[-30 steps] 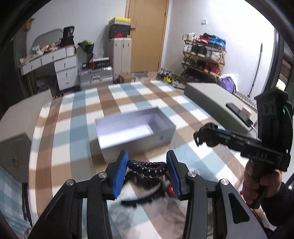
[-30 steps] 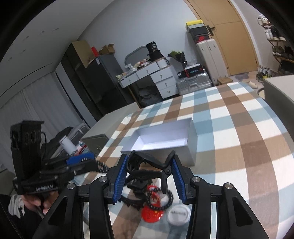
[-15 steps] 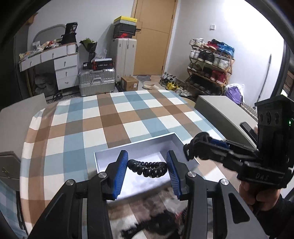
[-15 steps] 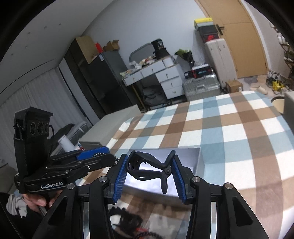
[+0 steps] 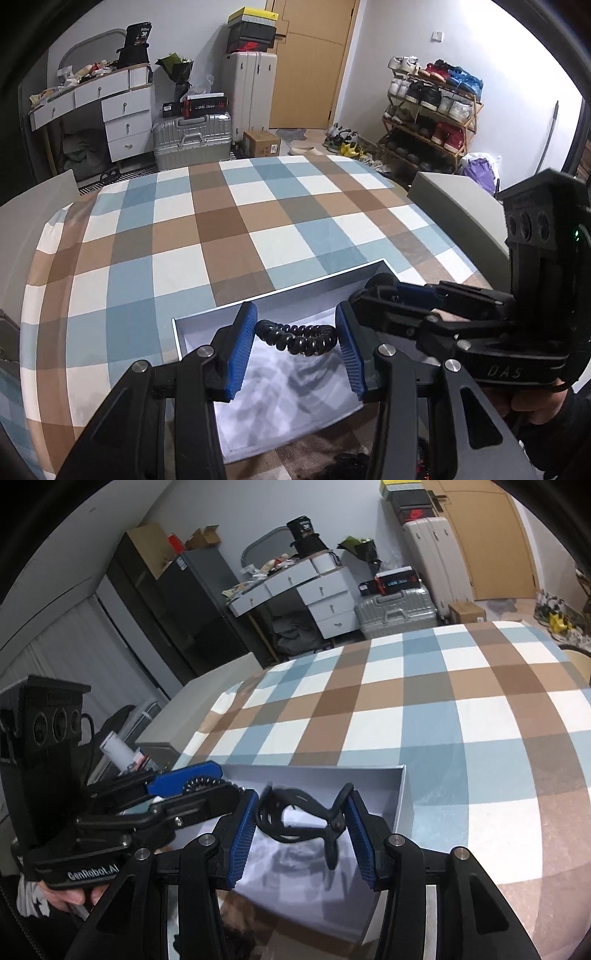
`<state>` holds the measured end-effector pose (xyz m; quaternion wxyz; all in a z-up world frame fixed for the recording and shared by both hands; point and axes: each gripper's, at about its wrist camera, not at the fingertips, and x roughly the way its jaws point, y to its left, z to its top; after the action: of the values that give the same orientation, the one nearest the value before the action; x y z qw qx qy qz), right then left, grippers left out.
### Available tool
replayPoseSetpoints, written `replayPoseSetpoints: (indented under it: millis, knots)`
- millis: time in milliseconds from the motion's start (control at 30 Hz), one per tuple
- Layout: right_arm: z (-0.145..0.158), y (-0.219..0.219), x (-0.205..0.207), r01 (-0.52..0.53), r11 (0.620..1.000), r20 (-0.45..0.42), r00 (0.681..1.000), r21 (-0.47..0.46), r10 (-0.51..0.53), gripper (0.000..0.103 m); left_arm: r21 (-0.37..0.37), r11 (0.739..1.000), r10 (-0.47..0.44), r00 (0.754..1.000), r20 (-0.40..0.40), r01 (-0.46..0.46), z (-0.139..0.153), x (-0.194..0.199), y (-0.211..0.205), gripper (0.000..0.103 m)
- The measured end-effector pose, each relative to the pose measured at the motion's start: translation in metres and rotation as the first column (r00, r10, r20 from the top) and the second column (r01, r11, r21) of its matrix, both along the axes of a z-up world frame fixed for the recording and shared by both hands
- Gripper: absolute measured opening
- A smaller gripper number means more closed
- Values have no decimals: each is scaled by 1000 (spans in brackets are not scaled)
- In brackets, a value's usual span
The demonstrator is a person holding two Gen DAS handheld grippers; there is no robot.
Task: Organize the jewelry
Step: 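Carry both held items into the grey box and open both tools, then withdraw both tools from the box back toward the jewelry pile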
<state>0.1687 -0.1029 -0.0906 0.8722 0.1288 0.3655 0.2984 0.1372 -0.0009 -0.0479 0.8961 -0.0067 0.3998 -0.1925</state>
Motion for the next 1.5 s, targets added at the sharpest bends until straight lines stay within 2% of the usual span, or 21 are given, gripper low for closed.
replayPoseSetpoints:
  millis: [167, 300, 433, 500, 600, 700, 867, 933, 1133, 1300, 1400, 1500]
  knots:
    - [5, -6, 1, 12, 1000, -5, 1000, 28, -12, 57, -13, 1000, 17, 1000, -10, -17, 2, 0, 4, 48]
    - [15, -14, -8, 26, 999, 31, 999, 40, -27, 62, -22, 999, 34, 999, 10, -34, 7, -3, 7, 69]
    - [26, -24, -21, 51, 997, 69, 996, 58, -55, 69, -25, 998, 60, 997, 41, -59, 15, -10, 10, 70]
    - [29, -26, -24, 63, 996, 78, 995, 59, -68, 76, -25, 997, 71, 996, 45, -70, 18, -13, 11, 72]
    - [33, -32, -34, 79, 995, 88, 993, 68, -84, 78, -30, 996, 90, 995, 51, -89, 22, -18, 13, 79]
    - [37, -36, -43, 81, 994, 95, 992, 79, -88, 82, -31, 995, 100, 992, 73, -98, 28, -29, 14, 79]
    - [47, -38, -65, 52, 994, 156, 985, 96, -67, 97, 17, 994, 101, 986, 129, -104, 38, -48, 12, 79]
    - [52, -38, -75, 37, 994, 180, 982, 103, -55, 99, 27, 994, 102, 983, 154, -107, 42, -55, 11, 79]
    - [72, -33, -106, 22, 997, 297, 954, 74, -43, 103, 11, 992, 123, 971, 205, -128, 49, -75, 13, 84]
    - [84, -24, -131, 33, 999, 375, 927, -11, -26, 103, -5, 985, 169, 954, 249, -173, 55, -89, 20, 85]
    - [83, -23, -142, 39, 998, 375, 927, -43, -20, 103, -26, 982, 189, 948, 256, -188, 53, -99, 23, 92]
    - [76, -22, -153, 33, 997, 355, 935, -76, -4, 103, -22, 979, 199, 942, 270, -200, 48, -110, 25, 93]
